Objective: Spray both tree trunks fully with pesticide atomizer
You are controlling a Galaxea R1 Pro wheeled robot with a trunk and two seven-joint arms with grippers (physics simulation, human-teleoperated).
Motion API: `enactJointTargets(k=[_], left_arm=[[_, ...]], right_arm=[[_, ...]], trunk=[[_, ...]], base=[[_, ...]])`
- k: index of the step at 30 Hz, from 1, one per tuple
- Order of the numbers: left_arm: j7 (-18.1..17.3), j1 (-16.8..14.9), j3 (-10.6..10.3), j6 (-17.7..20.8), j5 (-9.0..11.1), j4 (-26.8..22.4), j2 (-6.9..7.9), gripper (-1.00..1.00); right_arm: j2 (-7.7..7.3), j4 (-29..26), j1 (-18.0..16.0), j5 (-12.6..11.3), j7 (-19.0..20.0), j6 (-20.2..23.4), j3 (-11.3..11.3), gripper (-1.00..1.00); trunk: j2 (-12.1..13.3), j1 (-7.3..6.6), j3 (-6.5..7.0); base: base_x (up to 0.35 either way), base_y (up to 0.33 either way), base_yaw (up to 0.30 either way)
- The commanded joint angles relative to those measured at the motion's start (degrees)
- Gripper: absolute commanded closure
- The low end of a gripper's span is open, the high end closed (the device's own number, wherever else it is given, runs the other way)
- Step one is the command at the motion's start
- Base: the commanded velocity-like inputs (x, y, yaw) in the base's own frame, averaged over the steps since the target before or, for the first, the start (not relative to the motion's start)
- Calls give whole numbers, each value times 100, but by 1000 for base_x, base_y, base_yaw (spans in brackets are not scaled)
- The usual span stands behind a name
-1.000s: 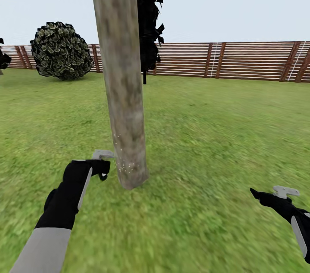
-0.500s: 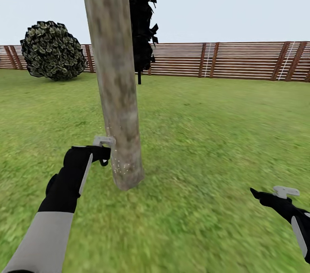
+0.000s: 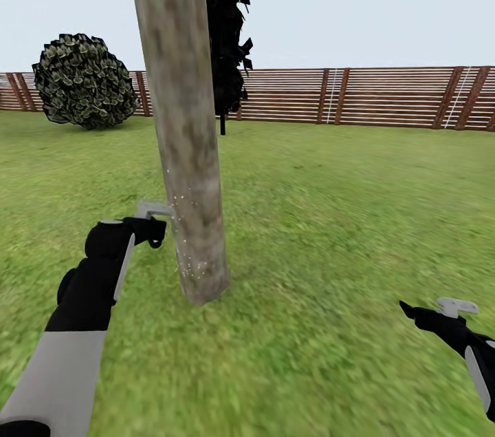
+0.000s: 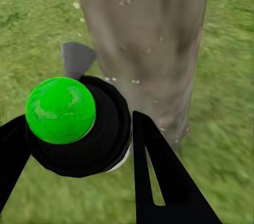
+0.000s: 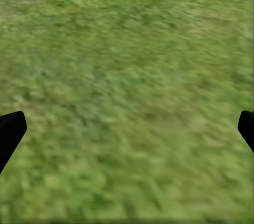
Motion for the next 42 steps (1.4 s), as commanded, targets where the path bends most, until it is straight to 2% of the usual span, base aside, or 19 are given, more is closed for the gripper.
enactJointTargets(k=[1,4,10,21,30,42], left_arm=[[-1,-29,0,0,4,-6,5,100],[-4,-275,0,19,15,-11,12,100],[-12,-445,-3,26,26,-4,5,100],[-14,-462,-18,27,28,23,-10,100],[-14,-462,-18,27,28,15,-13,100],[-14,-444,-26,22,28,21,-19,100]], right_arm=[[-1,-1,0,0,0,0,0,-100],[1,0,-1,0,0,0,0,-100],[-1,0,0,0,0,0,0,-100],[-2,-5,0,0,0,0,0,-100],[-1,0,0,0,0,0,0,-100],[2,-2,1,0,0,0,3,-100]], trunk=[[0,0,0],[0,0,0],[0,0,0],[0,0,0],[0,0,0],[0,0,0]], base=[[0,0,0],[0,0,0],[0,0,0],[0,-2,0],[0,-238,0],[-3,-53,20]])
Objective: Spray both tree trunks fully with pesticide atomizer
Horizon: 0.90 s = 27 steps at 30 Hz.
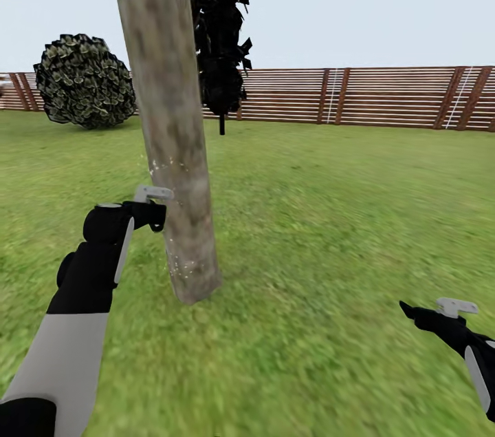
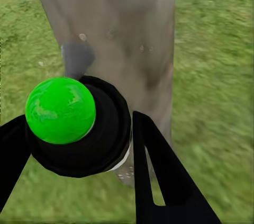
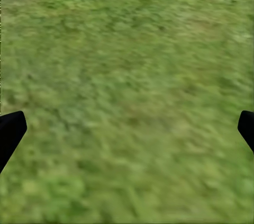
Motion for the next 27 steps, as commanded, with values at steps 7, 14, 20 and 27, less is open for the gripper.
enactJointTargets(k=[7,14,20,27], left_arm=[[0,34,0,-4,-5,2,-3,100],[-1,90,0,-44,-5,389,-10,100],[5,208,5,-1452,26,1747,-141,100],[9,273,8,-1897,30,2076,-178,100]], right_arm=[[-2,0,1,0,0,0,5,-100],[1,3,1,0,0,-2,6,-100],[-1,5,-1,0,0,-1,6,-100],[2,5,2,0,0,-2,6,-100]], trunk=[[0,0,0],[0,0,0],[0,0,0],[0,0,0]], base=[[-94,-225,262],[-13,-20,237],[0,0,18],[0,0,0]])
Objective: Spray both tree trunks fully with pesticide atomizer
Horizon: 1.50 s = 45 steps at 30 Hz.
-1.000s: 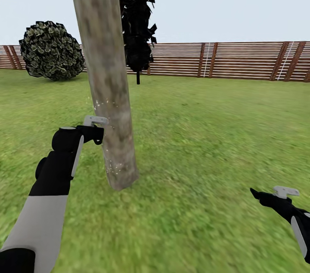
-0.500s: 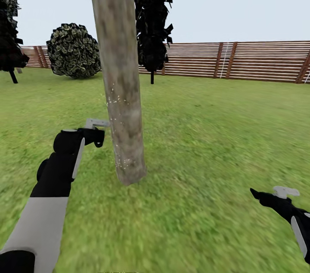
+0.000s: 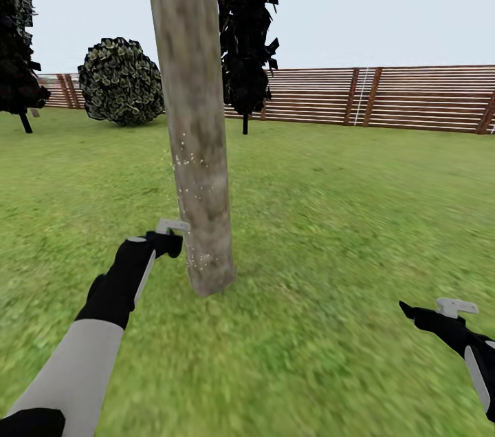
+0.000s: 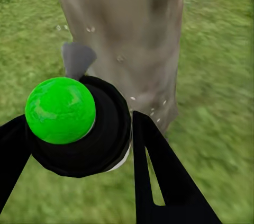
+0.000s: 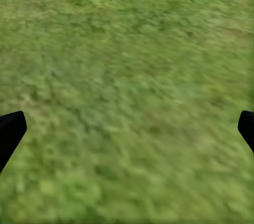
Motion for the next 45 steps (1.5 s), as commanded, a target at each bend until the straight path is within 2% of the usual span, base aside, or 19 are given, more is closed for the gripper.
enactJointTargets(k=[1,8,19,32,45], left_arm=[[1,4,0,-3,0,4,0,100],[1,59,0,-7,8,9,-72,100],[2,73,0,-15,1,223,-76,100],[9,79,0,2,-18,220,-115,100],[9,79,1,2,-9,220,-115,100]], right_arm=[[0,0,-2,0,0,-2,0,-100],[0,0,0,0,0,0,0,-100],[-1,1,-4,8,0,-3,0,-100],[0,0,-2,9,0,0,0,-100],[0,-9,-2,3,0,2,-3,-100]], trunk=[[0,0,0],[0,0,8],[0,0,27],[0,0,27],[0,0,27]], base=[[0,0,0],[-146,-1,143],[-270,-124,169],[49,-312,227],[111,-166,112]])
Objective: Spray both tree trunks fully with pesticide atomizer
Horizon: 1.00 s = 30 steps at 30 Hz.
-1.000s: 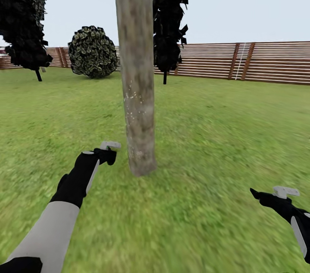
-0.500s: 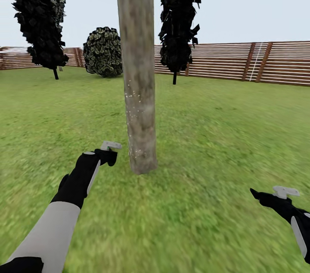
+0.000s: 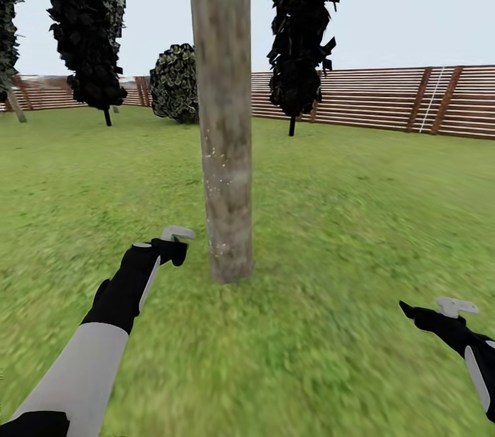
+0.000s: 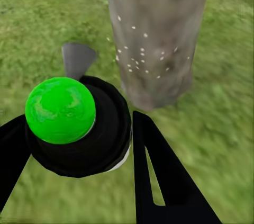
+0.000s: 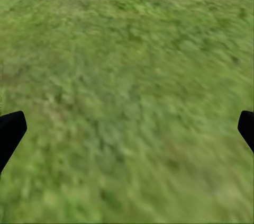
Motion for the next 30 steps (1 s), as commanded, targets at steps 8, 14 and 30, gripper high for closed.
enactJointTargets(k=[8,14,30], left_arm=[[0,0,4,0,0,8,0,100],[0,0,4,0,8,8,-1,100],[0,0,8,0,9,15,0,100]], right_arm=[[-1,1,3,-1,0,-1,3,-100],[-2,7,3,-1,0,-1,3,-100],[-1,0,1,3,-6,-1,3,-100]], trunk=[[0,0,0],[0,0,0],[0,0,0]], base=[[43,-302,240],[-25,-82,18],[48,-159,126]])
